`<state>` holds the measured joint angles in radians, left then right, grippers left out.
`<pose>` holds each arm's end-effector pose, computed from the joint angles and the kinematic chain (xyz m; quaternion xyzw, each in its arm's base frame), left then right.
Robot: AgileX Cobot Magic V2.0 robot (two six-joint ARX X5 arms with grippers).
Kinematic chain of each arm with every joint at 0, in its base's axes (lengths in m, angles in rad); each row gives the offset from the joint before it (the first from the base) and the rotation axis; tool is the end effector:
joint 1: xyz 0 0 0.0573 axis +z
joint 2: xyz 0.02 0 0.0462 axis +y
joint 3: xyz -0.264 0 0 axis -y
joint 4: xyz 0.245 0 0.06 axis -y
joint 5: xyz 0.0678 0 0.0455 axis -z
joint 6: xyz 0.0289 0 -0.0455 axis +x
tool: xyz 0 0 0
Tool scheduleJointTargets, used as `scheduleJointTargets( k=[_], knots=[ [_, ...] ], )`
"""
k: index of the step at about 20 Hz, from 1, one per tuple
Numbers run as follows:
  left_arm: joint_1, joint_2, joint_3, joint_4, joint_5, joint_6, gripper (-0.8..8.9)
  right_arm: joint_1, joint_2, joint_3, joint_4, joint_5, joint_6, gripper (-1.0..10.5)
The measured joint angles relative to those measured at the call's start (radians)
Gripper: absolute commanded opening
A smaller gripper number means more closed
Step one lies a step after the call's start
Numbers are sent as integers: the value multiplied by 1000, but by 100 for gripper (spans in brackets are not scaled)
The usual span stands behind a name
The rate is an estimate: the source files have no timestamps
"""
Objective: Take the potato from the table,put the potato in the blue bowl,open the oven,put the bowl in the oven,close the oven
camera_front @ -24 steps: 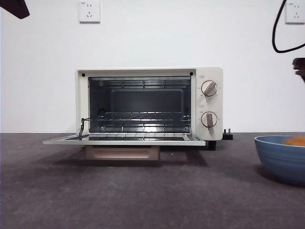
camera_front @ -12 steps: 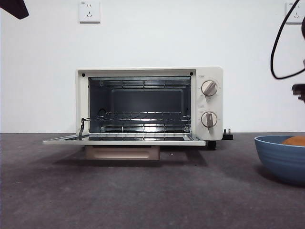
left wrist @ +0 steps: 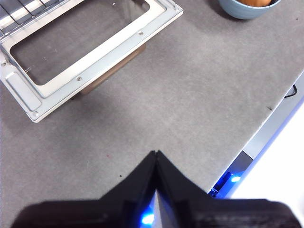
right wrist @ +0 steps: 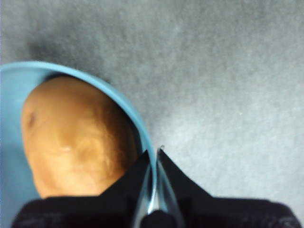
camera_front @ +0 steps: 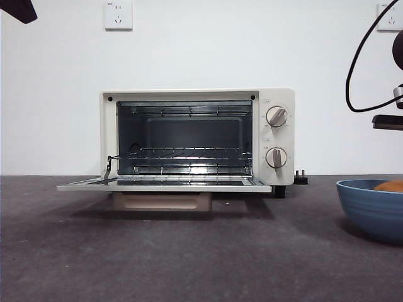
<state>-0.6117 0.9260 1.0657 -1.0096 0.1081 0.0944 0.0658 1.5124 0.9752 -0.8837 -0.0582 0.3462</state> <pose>0.1274 -0.0932 0.3342 0.1449 0.3926 -0.3383 0.8429 0.2595 0.0188 0.1977 0.1279 0.6505 -0.0661 0.7457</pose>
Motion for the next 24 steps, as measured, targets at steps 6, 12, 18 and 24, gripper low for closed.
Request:
scheduleJointTargets(
  k=[6, 12, 18, 24],
  knots=[
    [0, -38, 0, -106, -9, 4, -6, 48, -16, 71, -81, -97, 151, -16],
    [0, -137, 0, -89, -8, 10, -6, 273, -13, 267, -33, -107, 324, -17],
    [0, -171, 0, -131, -8, 10, -6, 402, 171, 538, -81, -76, 425, -17],
    [0, -179, 0, -151, -8, 10, -6, 451, 435, 850, -196, -72, 531, -17]
  ],
)
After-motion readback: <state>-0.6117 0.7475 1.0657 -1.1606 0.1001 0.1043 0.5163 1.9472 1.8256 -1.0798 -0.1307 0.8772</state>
